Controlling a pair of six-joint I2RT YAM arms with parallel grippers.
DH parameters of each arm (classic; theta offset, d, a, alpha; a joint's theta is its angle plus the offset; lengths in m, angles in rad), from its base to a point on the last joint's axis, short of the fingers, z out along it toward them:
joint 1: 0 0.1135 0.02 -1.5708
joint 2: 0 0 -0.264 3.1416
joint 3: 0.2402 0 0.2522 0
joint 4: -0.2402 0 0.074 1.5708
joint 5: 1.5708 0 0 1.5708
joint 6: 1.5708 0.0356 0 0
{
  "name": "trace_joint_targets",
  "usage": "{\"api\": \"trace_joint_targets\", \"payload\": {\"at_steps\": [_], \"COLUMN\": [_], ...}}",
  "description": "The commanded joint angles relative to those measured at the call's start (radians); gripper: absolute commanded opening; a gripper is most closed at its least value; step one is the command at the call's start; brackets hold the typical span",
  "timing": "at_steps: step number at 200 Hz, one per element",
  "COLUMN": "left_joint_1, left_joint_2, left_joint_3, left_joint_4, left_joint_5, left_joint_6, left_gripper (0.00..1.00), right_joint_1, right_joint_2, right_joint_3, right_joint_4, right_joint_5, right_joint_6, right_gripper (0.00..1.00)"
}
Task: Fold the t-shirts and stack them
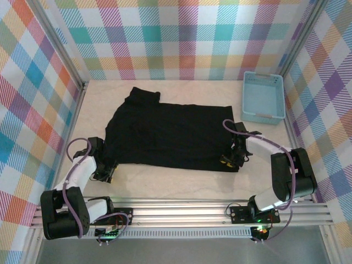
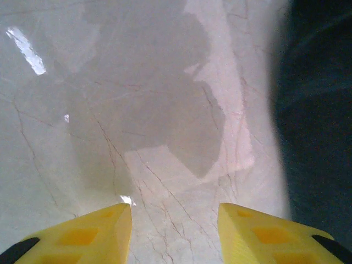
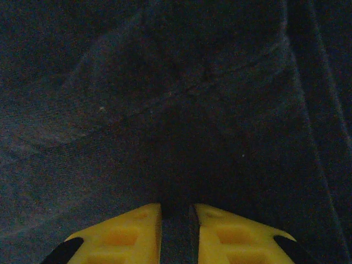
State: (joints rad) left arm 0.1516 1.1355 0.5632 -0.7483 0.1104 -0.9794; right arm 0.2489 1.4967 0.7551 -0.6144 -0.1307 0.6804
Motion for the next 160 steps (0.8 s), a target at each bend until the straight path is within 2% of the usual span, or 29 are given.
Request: {"api": "trace_joint_targets", "payload": {"at_steps": [1,22,33,82,116,139,160], "left_joint_1": [0.006,0.002,-0.003,-0.041,-0.079,-0.078,-0.078], "left_joint_2": [-0.095,-0.075,-0.002,0.338,0.478,0.494,0.450], "left_joint_3": [0.108,0.218,0.258,0.392,0.437,0.349,0.224], "left_joint_4": [-0.084,-0.049,-0.008,0.115,0.123,0.097,0.118], "left_joint_5": [-0.015,0.044,0.091,0.132,0.044,-0.050,-0.082], "left_joint_6": [0.027,0.088,0.125,0.217,0.250,0.210,0.155], "left_gripper": [0.46,0.46,0.46,0.45,0.45,0.44,0.44], "right_joint_1": [0.004,0.004,0.004,0.004,0.004,0.003,0.004], "right_joint_2": [-0.030,-0.051,-0.049,-0.007,0.008,0.028,0.053], "right_joint_3": [-0.003,0.027,0.040,0.064,0.064,0.061,0.055], "right_joint_4": [-0.044,-0.044,-0.040,-0.031,-0.034,-0.037,-0.039], "right_joint_5": [0.043,0.052,0.054,0.037,0.046,0.054,0.050], "right_joint_6": [0.006,-0.003,-0.007,-0.011,-0.010,-0.010,-0.009], "right_gripper": [0.24,0.25,0.25,0.25,0.25,0.26,0.26]}}
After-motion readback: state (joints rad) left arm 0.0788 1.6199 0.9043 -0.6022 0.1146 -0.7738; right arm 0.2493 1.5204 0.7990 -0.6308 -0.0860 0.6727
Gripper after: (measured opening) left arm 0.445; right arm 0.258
